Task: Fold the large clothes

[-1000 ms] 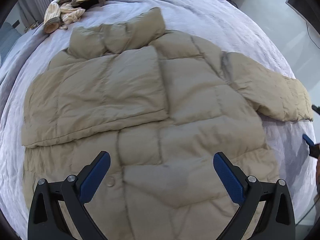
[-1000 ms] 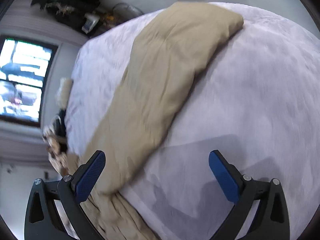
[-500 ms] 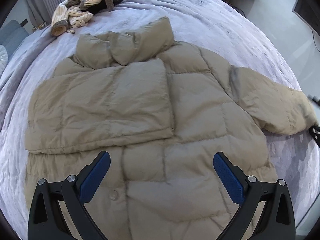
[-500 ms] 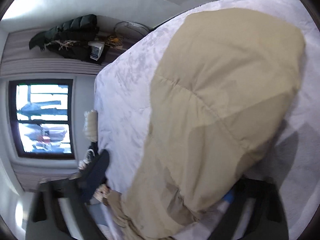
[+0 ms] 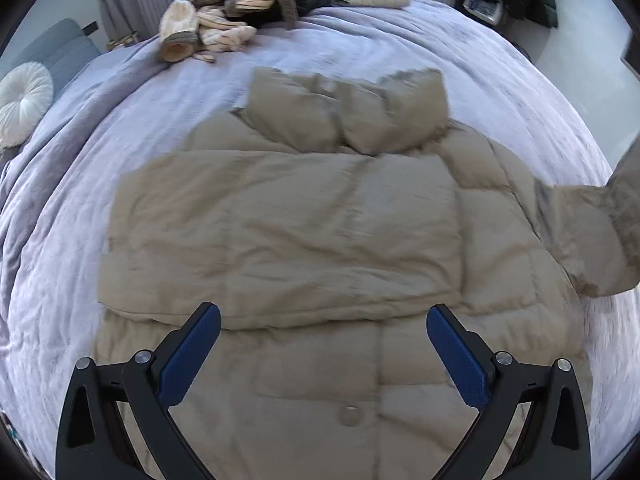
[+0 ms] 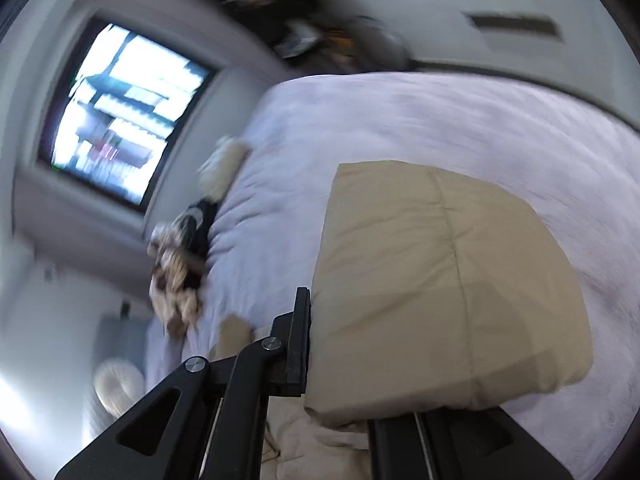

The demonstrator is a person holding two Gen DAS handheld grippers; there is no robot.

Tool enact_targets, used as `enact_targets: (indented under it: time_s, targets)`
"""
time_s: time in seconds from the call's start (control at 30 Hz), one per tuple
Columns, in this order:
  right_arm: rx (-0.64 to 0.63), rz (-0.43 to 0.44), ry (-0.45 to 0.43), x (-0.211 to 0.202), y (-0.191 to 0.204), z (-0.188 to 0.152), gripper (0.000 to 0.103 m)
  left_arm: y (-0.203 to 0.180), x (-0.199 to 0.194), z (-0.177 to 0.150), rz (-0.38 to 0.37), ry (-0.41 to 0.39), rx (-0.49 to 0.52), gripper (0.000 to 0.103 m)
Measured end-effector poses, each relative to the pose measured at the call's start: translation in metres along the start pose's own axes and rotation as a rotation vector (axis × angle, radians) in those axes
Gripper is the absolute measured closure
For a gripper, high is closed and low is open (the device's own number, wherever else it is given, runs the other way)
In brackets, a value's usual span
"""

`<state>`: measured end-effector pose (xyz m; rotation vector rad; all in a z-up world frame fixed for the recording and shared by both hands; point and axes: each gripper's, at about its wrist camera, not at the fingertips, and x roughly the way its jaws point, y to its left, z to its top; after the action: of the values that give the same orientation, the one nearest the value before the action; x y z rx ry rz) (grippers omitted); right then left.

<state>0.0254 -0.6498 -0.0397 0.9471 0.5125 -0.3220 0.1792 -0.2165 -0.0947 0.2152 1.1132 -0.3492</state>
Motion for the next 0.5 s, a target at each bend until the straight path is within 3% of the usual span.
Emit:
enact_targets:
  time_s: [0.1,0.17,0.27,0.5]
  targets:
    - [-0.222,0.008,0.029,0.018,0.072,-0.020,0.096,0.024,-0.006,0.005,0.001,-0.033,-0.045,0.000]
    - [-0.387,0.017,0.076,0.043,0.124,-0.050,0.096,0.042,-0.009,0.008,0.020,-0.053,-0.078,0.000]
    - [-0.537,0.035,0.163,0.080,0.174,-0.108,0.096,0.070,-0.011,0.010,0.061,-0.080,-0.124,0.000]
    - [-0.686,-0.018,0.371,0.166,0.199,-0.232,0.096,0.120,-0.002,0.002,0.107,-0.073,-0.164,0.000]
